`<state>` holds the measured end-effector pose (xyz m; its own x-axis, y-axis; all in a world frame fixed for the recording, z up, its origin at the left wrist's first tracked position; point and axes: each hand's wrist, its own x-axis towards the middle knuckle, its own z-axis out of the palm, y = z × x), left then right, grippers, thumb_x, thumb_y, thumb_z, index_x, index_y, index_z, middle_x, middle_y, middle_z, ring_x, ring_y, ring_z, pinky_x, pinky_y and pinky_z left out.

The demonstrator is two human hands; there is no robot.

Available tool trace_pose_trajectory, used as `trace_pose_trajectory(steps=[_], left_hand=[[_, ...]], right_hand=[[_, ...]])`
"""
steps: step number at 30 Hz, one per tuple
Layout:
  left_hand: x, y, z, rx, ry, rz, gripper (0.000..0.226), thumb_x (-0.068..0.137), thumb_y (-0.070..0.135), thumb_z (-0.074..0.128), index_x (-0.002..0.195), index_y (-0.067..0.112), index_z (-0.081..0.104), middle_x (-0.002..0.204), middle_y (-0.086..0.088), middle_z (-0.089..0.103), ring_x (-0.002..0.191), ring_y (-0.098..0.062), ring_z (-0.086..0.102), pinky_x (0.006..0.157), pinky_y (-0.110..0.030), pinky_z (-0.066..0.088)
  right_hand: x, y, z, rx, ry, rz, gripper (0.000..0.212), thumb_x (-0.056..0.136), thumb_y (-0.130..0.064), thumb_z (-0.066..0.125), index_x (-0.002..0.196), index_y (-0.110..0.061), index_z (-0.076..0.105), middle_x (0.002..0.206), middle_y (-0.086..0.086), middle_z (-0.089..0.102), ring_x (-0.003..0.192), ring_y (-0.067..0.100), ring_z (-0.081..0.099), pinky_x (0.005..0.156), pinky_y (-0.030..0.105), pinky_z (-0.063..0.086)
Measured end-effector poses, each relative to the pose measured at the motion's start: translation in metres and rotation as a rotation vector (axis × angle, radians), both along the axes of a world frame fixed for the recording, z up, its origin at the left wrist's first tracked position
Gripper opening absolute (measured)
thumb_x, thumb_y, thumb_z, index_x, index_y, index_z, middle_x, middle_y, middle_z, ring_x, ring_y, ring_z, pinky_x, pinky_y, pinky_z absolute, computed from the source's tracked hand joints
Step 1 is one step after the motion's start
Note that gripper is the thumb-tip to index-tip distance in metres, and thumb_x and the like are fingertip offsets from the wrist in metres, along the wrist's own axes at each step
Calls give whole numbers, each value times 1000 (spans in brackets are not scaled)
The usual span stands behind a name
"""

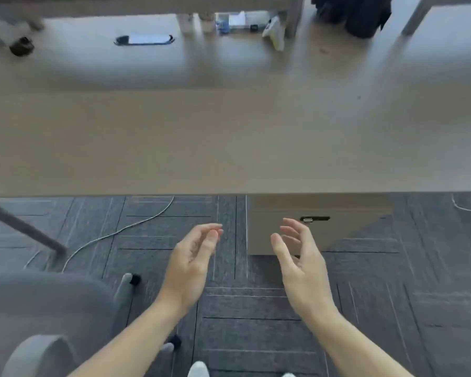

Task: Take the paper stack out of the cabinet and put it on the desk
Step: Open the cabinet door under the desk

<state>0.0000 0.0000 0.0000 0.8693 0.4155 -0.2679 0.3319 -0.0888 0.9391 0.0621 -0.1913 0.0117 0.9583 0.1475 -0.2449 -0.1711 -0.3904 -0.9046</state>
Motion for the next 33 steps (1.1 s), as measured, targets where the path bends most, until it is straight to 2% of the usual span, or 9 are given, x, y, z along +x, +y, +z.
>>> trace_pose_trajectory(steps=[4,8,10,13,15,20,24,29,33], left_hand=[[17,19,-104,-116,83,-41,47,98,59,44,127,32,70,130,18,70,125,1,62,112,-35,46],[51,30,-195,-224,24,-42,48,93,56,43,124,30,69,133,13,69,128,-4,61,108,-31,48],[69,32,-230,-235,18,-35,42,103,47,38,130,29,65,136,12,66,129,-5,59,109,-32,47],[93,21,-267,-287,-5,-16,42,109,36,32,134,21,63,134,7,66,125,-7,61,106,-32,49],[106,11,-283,-326,-15,-29,41,110,33,30,129,20,65,128,6,69,118,-6,64,103,-31,50],[128,-3,-319,-342,-17,-90,49,110,37,28,137,17,64,134,3,71,125,-11,65,99,-26,52],[132,-5,-331,-323,-49,-102,50,110,37,28,139,16,64,137,3,70,129,-11,62,114,-37,44],[127,-8,-325,-307,-47,-126,51,110,37,27,139,15,63,136,2,70,127,-12,64,112,-34,47],[114,-15,-314,-269,-13,-108,46,111,33,29,139,19,62,136,6,69,126,-10,64,103,-31,52]], right_hand=[[1,38,-110,-38,56,-145,72,88,-51,63,150,-25,38,147,-14,46,136,3,43,110,32,43],[14,70,-212,-68,7,-274,104,78,-51,74,159,-24,13,155,-13,25,144,10,31,114,45,39],[27,82,-252,-88,1,-334,120,76,-49,77,161,-22,-2,163,-13,6,152,14,19,122,41,28],[48,99,-293,-119,-12,-407,132,73,-44,83,160,-11,-11,167,-3,-6,155,16,8,117,18,14],[62,109,-314,-109,-25,-468,136,71,-41,85,158,-3,-12,167,6,-5,154,19,8,116,16,12],[89,122,-352,-76,-24,-661,140,67,-37,85,155,8,-13,166,19,-7,155,32,7,124,37,14],[97,129,-356,-18,-18,-717,138,70,-32,84,154,9,-17,167,19,-11,154,32,7,121,30,8],[90,128,-349,29,29,-714,134,71,-24,82,154,5,-20,166,17,-14,153,38,12,121,44,20],[53,111,-340,27,54,-655,130,75,-16,79,156,-4,-22,167,9,-13,153,21,10,123,32,19]])
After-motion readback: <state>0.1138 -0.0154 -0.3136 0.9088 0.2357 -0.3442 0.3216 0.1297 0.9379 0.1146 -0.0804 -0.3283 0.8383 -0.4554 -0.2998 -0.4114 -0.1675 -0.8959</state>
